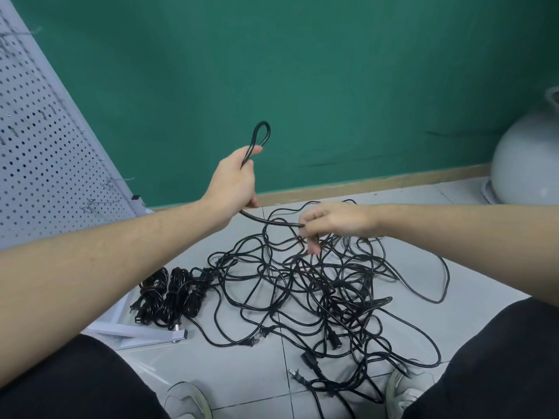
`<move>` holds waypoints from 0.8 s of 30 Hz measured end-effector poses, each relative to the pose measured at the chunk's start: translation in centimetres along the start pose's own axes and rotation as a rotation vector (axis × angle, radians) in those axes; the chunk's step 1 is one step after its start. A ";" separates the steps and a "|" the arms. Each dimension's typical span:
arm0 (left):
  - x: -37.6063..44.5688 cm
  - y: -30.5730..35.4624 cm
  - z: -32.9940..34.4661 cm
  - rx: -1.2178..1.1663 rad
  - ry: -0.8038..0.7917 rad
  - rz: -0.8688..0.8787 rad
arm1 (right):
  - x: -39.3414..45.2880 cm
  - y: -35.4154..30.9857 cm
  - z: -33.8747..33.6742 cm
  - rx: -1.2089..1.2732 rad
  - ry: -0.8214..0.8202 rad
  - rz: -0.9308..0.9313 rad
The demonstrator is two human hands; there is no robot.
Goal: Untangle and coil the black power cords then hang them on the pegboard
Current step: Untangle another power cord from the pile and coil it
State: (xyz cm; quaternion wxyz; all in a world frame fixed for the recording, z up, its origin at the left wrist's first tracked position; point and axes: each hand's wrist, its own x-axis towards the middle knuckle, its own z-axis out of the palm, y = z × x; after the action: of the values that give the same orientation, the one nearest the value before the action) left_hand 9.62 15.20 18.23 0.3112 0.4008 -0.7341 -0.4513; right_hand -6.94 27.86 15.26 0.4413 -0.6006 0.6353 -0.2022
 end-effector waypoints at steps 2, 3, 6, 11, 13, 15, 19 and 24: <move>0.0 -1.0 -0.2 0.029 -0.039 -0.035 | -0.2 0.0 -0.9 0.077 0.141 -0.041; -0.1 -1.3 -0.2 0.044 -0.056 -0.036 | -0.3 -0.1 -1.2 0.103 0.221 -0.060; -0.7 -1.3 0.2 0.089 -0.108 0.018 | -0.1 -0.5 -1.5 0.100 0.431 -0.125; -1.1 -0.4 0.7 0.068 -0.250 0.025 | 0.4 -1.5 -1.6 0.300 0.627 -0.157; -1.3 -0.6 0.8 0.109 -0.330 0.028 | 0.3 -1.7 -2.1 0.373 0.689 -0.132; -1.6 -0.8 1.2 0.117 -0.381 0.046 | 0.5 -1.7 -2.3 0.386 0.709 -0.062; -1.9 -1.1 2.1 0.158 -0.362 0.099 | 1.5 -1.5 -2.4 0.551 0.686 -0.012; -2.1 -1.2 2.5 0.066 -0.332 0.043 | 1.8 -2.0 -2.8 0.554 0.772 -0.090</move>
State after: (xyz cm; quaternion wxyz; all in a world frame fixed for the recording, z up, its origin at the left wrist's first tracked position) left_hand 8.96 17.72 15.89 0.1819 0.3151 -0.7980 -0.4804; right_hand -7.81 25.06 17.69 0.3073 -0.3681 0.6484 -0.5913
